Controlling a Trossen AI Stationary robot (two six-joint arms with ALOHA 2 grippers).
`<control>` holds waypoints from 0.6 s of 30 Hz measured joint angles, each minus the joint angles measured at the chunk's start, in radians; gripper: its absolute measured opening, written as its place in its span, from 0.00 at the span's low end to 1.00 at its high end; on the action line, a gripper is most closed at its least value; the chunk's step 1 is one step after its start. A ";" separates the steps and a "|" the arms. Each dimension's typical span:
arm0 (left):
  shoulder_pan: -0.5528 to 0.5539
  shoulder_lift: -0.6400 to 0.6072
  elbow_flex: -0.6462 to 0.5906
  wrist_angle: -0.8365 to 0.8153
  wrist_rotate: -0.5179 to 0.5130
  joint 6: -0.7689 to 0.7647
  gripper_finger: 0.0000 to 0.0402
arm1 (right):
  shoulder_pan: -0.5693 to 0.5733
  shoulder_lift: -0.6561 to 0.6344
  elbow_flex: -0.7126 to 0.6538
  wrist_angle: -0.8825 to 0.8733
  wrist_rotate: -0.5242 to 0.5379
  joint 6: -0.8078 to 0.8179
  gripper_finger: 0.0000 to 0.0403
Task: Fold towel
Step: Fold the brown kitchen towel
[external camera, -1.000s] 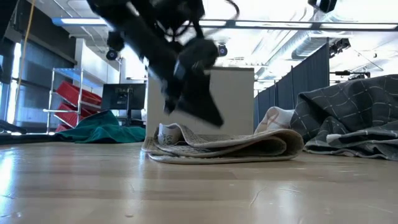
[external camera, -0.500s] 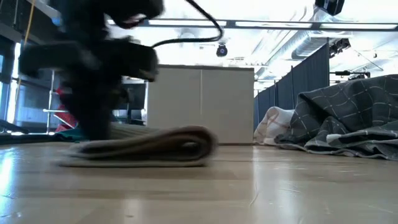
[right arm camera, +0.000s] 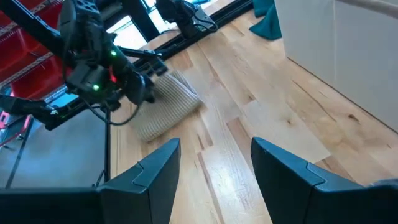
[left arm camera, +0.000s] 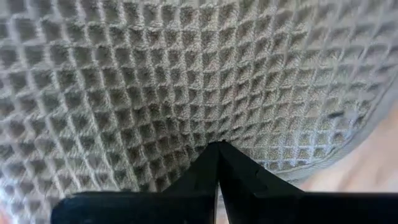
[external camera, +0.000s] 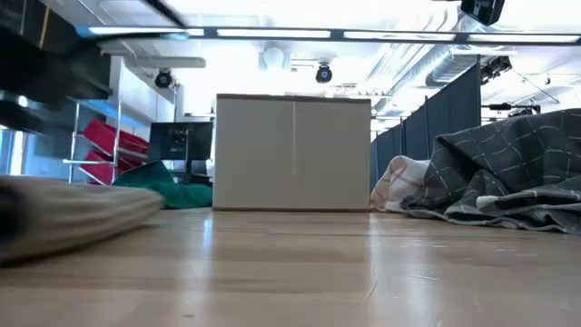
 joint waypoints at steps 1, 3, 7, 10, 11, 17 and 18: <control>-0.019 -0.016 0.000 -0.010 -0.001 -0.032 0.00 | 0.000 0.000 0.000 0.000 0.000 0.000 0.45; -0.048 -0.047 0.000 -0.039 -0.003 -0.099 0.00 | 0.000 0.000 0.000 0.000 0.000 0.000 0.45; -0.108 -0.105 0.001 -0.118 -0.032 -0.228 0.00 | 0.000 0.000 0.000 0.000 0.015 -0.006 0.45; -0.140 -0.141 0.001 -0.185 -0.042 -0.306 0.00 | 0.000 0.000 0.000 0.000 0.034 -0.026 0.45; -0.143 -0.158 0.001 -0.185 -0.055 -0.324 0.00 | 0.000 0.000 0.000 0.001 0.042 -0.027 0.45; -0.111 -0.229 -0.023 0.123 -0.379 -0.211 0.00 | 0.000 0.000 0.000 0.001 0.071 -0.041 0.45; -0.099 -0.230 -0.050 0.195 -0.396 -0.168 0.00 | 0.000 0.000 0.000 0.001 0.082 -0.048 0.45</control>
